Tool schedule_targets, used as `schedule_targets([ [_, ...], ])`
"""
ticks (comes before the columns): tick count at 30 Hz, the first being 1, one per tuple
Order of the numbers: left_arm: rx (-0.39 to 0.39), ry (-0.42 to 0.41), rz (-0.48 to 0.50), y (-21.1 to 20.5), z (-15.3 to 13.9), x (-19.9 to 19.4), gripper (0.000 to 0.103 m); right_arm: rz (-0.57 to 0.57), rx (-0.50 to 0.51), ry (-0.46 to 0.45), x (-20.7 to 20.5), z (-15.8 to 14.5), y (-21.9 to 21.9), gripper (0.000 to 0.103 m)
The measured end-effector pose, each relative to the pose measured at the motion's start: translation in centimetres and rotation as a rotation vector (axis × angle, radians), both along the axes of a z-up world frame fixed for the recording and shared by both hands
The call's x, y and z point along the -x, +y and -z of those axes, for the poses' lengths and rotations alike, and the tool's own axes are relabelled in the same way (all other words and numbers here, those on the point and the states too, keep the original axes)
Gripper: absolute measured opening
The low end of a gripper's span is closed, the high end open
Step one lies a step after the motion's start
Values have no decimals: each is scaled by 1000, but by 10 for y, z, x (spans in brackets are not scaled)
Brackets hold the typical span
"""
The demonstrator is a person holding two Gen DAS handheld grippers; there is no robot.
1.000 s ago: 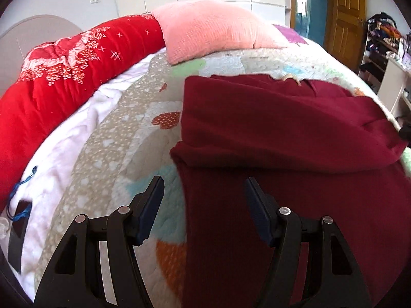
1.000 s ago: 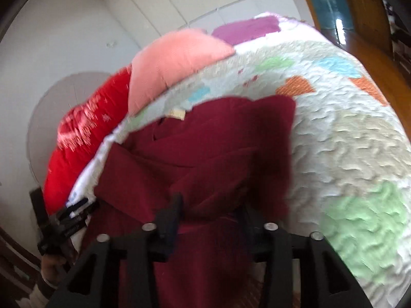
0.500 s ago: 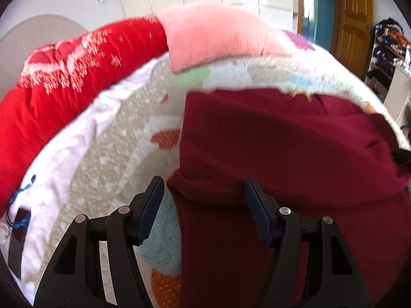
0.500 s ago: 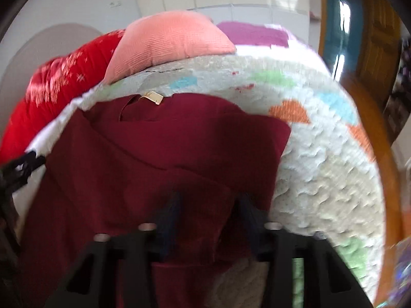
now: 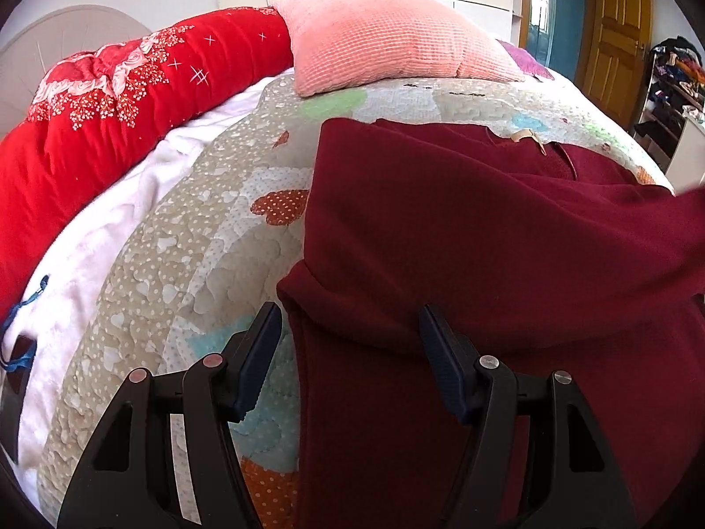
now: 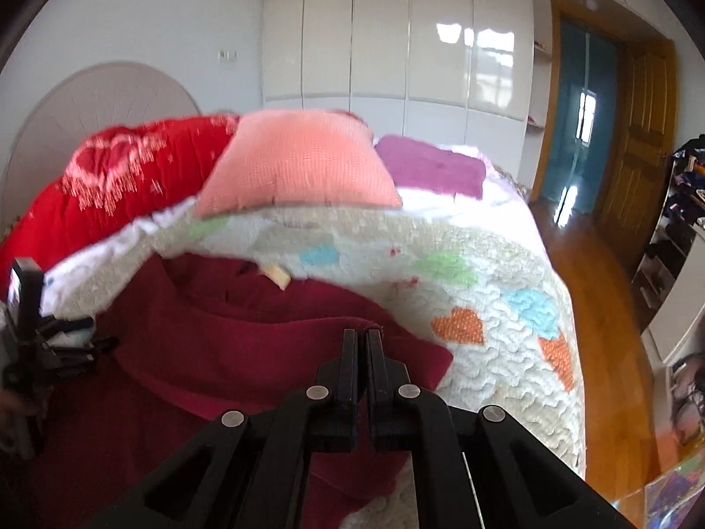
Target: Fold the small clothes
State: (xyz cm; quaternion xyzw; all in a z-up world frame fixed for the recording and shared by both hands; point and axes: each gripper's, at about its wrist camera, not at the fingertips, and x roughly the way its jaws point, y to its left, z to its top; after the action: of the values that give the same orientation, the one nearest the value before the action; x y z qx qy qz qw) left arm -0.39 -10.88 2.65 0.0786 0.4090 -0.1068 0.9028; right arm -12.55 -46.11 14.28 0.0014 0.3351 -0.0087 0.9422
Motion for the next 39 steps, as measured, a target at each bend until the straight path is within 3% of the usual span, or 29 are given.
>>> schedule_targets([
  [3, 8, 2, 4, 3, -4, 3, 65, 60, 38, 138, -4, 36, -5, 3],
  [5, -7, -25, 11, 5, -11, 9, 65, 74, 0, 197, -3, 47, -13, 6],
  [8, -42, -99, -3, 5, -24, 14, 65, 88, 10, 125, 4, 32, -16, 23],
  [9, -41, -113, -6, 5, -28, 13, 65, 62, 3, 92, 4, 24, -13, 29],
  [10, -38, -119, -9, 5, -30, 12, 65, 35, -6, 73, 2, 18, -9, 42],
  [11, -38, -110, -10, 4, -30, 8, 65, -8, -18, 55, -2, 13, -3, 45],
  [14, -53, -74, -11, -2, -22, -4, 65, -141, -6, 75, -27, 16, 26, 45],
  [18, -66, -5, -22, -2, -4, -14, 65, -277, 12, 217, -67, 48, 54, 45],
  [19, -37, 4, -30, 3, -2, -16, 65, -306, 3, 252, -73, 57, 59, 39],
  [20, -12, 11, -37, 7, -2, -17, 65, -324, 5, 268, -74, 61, 61, 22],
  [22, 17, 21, -49, 11, -1, -20, 65, -355, 93, 261, -69, 67, 71, 5],
  [23, 28, 27, -54, 12, 0, -22, 65, -358, 163, 232, -64, 65, 78, 4],
  [26, 44, 28, -70, 13, 1, -25, 65, -320, 222, 160, -57, 49, 82, 3],
  [28, 50, 32, -88, 14, 4, -26, 70, -265, 201, 83, -58, 34, 74, 3],
  [30, 58, 35, -107, 17, 6, -29, 78, -224, 187, 93, -69, 41, 70, 3],
  [34, 118, 56, -135, 30, 4, -30, 78, -113, 211, 142, -86, 64, 66, 3],
  [37, 113, 53, -136, 34, 2, -26, 78, -27, 85, 117, -70, 47, 42, 8],
  [39, 102, 42, -136, 34, 0, -20, 78, -40, -3, 113, -50, 37, 33, 8],
])
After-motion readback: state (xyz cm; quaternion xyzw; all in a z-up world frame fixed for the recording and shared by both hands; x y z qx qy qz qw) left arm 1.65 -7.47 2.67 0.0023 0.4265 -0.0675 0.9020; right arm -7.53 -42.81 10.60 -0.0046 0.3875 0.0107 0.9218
